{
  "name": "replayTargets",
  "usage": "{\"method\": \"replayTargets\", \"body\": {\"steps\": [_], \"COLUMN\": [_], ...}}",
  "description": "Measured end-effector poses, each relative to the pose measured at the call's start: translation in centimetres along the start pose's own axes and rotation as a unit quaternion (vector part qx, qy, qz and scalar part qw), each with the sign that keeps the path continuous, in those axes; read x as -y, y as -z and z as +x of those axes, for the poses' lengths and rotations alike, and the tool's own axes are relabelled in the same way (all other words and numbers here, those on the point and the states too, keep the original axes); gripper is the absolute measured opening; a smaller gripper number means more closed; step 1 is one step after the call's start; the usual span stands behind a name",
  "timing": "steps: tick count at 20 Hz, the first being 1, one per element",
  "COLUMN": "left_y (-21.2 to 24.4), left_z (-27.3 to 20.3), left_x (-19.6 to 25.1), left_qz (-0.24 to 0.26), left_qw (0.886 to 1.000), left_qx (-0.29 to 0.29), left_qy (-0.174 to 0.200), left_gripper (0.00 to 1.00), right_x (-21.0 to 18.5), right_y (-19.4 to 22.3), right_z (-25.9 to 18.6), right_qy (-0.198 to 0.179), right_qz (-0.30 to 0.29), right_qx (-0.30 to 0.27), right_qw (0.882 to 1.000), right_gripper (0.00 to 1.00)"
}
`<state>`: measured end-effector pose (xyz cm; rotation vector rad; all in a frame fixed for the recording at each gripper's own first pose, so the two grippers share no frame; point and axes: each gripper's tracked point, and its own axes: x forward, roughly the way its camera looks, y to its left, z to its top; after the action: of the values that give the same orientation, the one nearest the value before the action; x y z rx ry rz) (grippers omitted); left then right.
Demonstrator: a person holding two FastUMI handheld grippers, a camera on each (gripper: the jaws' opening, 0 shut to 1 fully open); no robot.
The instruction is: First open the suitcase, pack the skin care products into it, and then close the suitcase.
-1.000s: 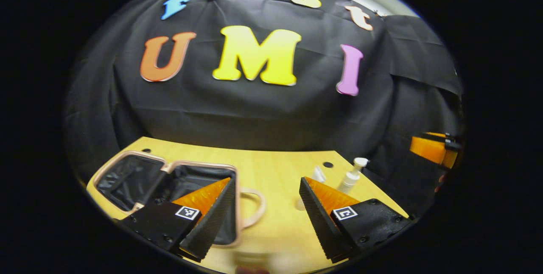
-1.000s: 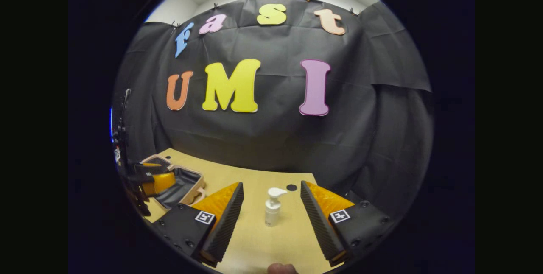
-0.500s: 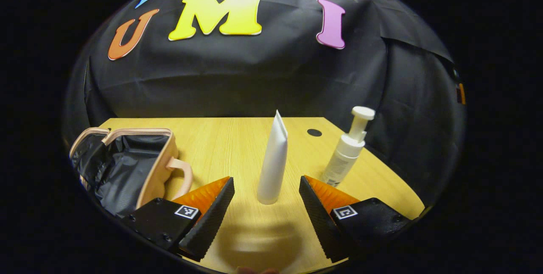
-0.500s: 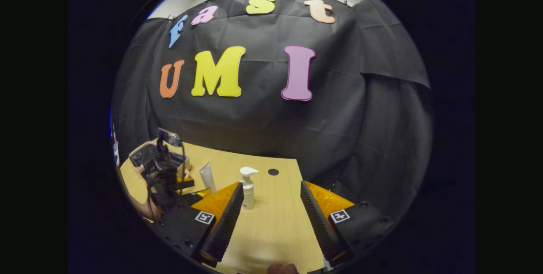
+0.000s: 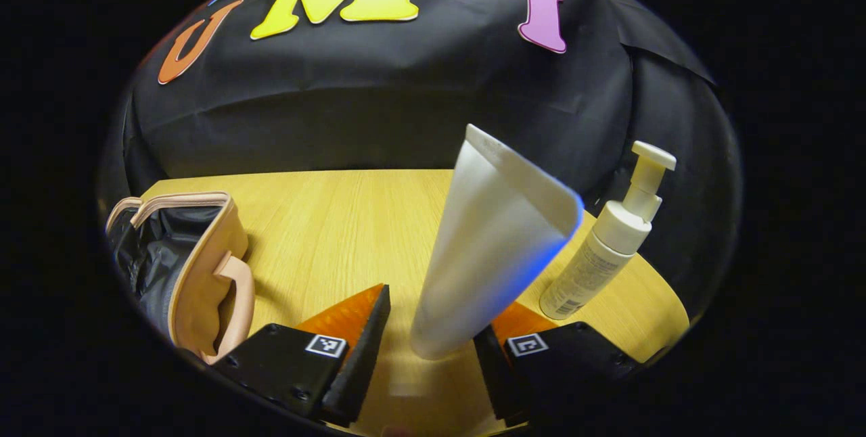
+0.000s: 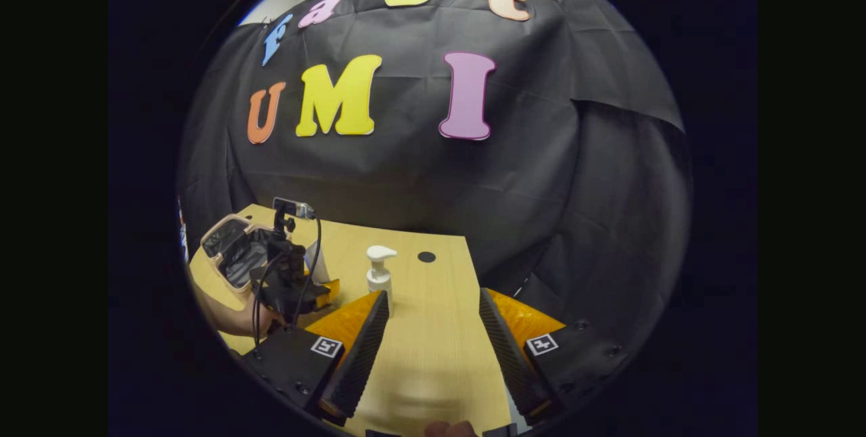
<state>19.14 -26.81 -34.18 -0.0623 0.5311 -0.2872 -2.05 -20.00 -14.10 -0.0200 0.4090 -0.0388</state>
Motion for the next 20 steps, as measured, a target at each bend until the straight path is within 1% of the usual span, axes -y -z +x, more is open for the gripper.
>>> {"method": "replayTargets", "body": {"steps": [1,2,3,4,5,8,10,12,13,15,16,18,19,20], "left_y": [0.0,-0.1,0.0,-0.3,-1.1,-3.8,-4.8,-5.2,-5.1,-5.0,-4.9,-4.3,-4.2,-4.1], "left_z": [0.1,0.0,-0.5,-1.1,-2.3,-8.0,-12.4,-16.6,-18.5,-21.3,-22.0,-24.0,-25.3,-26.2], "left_x": [-0.1,-0.1,0.0,-0.1,-0.2,0.0,-0.7,-2.2,-3.3,-6.0,-7.5,-10.9,-12.6,-14.1], "left_qz": [0.005,0.005,0.001,-0.003,-0.007,-0.023,-0.035,-0.051,-0.062,-0.086,-0.089,-0.095,-0.107,-0.116], "left_qw": [1.000,1.000,1.000,1.000,1.000,0.999,0.999,0.998,0.998,0.996,0.996,0.993,0.990,0.988], "left_qx": [-0.002,-0.005,-0.009,-0.013,-0.009,0.003,0.002,0.000,-0.003,-0.009,-0.013,-0.020,-0.020,-0.019], "left_qy": [0.001,0.008,0.015,0.016,0.019,0.040,0.041,0.028,0.017,-0.008,-0.025,-0.070,-0.086,-0.098], "left_gripper": [0.58,0.49,0.46,0.52,0.43,0.41,0.41,0.41,0.41,0.41,0.41,0.41,0.41,0.41], "right_x": [-0.2,-0.5,-0.9,-1.2,-1.7,-4.2,-6.2,-7.9,-8.6,-9.2,-9.8,-10.4,-10.6,-10.6], "right_y": [0.5,1.1,1.7,2.3,2.9,4.9,6.0,7.0,7.2,8.2,8.3,8.6,8.9,9.0], "right_z": [0.4,0.9,1.7,2.6,3.6,6.9,9.7,12.4,13.6,16.3,17.6,19.5,20.8,21.2], "right_qy": [-0.001,-0.006,-0.009,-0.014,-0.017,-0.041,-0.052,-0.059,-0.059,-0.055,-0.057,-0.056,-0.055,-0.052], "right_qz": [0.000,0.000,-0.001,-0.001,0.001,0.006,0.006,0.003,0.005,0.007,0.012,0.012,0.011,0.008], "right_qx": [-0.005,-0.008,-0.013,-0.017,-0.018,-0.022,-0.023,-0.024,-0.025,-0.033,-0.034,-0.033,-0.033,-0.036], "right_qw": [1.000,1.000,1.000,1.000,1.000,0.999,0.998,0.998,0.998,0.998,0.998,0.998,0.998,0.998], "right_gripper": [0.80,0.80,0.80,0.80,0.80,0.79,0.80,0.80,0.79,0.80,0.79,0.79,0.80,0.80]}}
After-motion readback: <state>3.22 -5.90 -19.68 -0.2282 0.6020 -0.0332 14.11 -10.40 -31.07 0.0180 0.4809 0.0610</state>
